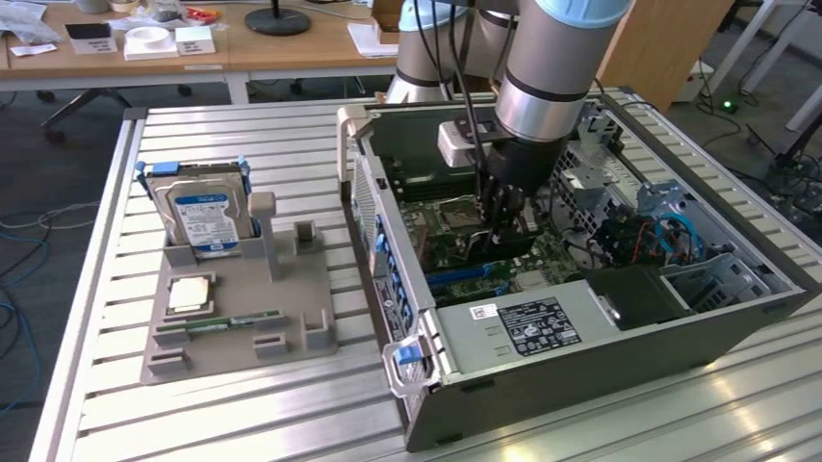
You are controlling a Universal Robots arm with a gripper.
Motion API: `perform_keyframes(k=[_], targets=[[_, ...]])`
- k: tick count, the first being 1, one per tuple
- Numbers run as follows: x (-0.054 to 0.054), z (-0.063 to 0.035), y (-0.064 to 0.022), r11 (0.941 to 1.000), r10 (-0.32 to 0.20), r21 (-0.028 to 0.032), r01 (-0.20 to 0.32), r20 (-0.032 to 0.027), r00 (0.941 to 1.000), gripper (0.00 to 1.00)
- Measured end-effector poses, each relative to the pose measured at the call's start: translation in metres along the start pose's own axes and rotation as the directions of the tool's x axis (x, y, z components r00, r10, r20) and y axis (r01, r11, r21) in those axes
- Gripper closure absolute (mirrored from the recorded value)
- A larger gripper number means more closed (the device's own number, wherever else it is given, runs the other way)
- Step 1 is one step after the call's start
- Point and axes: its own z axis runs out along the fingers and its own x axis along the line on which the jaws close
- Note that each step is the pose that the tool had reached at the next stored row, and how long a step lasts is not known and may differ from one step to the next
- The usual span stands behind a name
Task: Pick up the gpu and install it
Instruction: 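Insert the gpu into the slot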
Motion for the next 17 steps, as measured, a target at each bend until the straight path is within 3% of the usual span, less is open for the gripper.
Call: perform_keyframes(k=[17], targets=[[0.0004,0.0014,0.0096,1.0000,0.000,0.0001,0.000,0.0001,1.0000,0.74]])
